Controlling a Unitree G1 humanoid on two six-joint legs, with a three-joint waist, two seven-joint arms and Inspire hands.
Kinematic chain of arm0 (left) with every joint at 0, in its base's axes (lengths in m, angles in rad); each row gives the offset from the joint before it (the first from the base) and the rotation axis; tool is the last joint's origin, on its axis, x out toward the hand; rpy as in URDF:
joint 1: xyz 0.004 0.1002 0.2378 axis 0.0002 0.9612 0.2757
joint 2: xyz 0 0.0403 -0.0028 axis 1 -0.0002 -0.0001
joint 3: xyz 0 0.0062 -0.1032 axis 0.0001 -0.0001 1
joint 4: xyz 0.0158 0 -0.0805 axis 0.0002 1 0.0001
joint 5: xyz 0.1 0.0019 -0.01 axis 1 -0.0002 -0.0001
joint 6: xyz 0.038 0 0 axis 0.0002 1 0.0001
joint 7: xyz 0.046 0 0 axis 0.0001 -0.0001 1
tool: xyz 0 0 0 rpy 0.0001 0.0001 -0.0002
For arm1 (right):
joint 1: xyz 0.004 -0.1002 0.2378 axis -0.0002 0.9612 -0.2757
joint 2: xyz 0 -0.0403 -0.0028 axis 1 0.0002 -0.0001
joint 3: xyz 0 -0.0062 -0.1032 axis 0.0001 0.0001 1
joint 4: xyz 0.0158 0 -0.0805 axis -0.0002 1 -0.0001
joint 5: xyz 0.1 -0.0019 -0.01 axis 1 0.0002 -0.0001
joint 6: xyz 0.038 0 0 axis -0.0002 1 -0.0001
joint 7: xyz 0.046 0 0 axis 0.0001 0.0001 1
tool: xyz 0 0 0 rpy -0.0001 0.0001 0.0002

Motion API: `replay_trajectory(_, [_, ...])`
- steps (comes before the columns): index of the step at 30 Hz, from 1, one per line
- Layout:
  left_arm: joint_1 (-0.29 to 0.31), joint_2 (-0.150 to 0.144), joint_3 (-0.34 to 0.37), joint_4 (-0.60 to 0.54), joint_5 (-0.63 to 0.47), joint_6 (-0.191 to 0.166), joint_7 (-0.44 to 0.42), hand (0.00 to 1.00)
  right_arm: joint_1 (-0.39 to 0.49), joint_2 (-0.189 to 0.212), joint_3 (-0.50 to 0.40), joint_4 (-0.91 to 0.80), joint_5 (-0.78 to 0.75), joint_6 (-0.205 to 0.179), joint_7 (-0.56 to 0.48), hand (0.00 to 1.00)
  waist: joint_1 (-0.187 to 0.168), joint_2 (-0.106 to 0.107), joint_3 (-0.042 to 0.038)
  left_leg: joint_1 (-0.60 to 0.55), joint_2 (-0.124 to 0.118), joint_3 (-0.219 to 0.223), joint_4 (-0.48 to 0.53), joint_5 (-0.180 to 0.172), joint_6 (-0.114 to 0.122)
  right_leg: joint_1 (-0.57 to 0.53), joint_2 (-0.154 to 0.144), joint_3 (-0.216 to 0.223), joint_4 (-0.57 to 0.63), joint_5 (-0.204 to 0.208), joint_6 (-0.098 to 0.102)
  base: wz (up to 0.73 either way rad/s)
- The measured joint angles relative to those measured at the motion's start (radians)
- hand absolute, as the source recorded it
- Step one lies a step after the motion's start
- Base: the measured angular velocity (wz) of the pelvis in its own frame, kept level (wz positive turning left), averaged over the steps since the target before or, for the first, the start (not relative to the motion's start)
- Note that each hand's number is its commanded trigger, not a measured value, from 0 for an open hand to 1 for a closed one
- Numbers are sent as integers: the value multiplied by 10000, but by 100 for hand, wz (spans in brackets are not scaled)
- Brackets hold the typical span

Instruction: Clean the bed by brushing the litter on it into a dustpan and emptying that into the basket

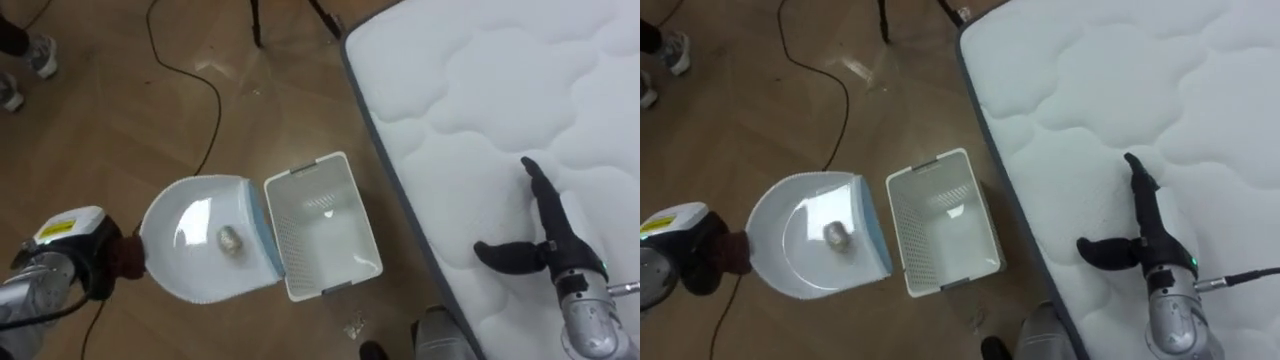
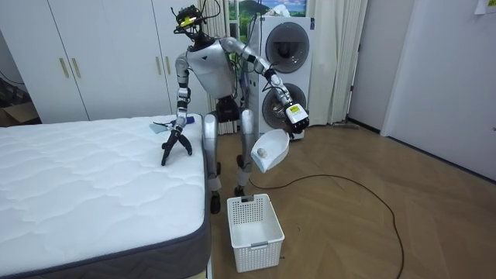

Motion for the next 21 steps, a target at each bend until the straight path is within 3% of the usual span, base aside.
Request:
replay_trajectory(6, [-553, 366, -34, 159, 26, 113, -177, 100, 27, -4, 34, -145, 3, 14, -32, 0, -158, 21, 4, -66, -50, 118, 38, 0, 0, -142, -84, 70, 247, -115, -19, 8])
replay_trajectory(11, [-1017, 701, -518, 185, 31, 244, -180, 100, -54, -5, 77, -145, 3, 15, -36, 0, -195, 52, 18, 13, -30, 341, 42, -6, 6, -146, -99, 178, 315, -128, 3, -5])
replay_trajectory(21, [-998, 728, -776, 241, 22, 304, -195, 100, -86, -11, 151, -258, 9, 34, -104, 0, -233, 71, 25, -96, 66, 624, 105, -15, 16, -308, -69, 260, 415, -182, -26, 0])
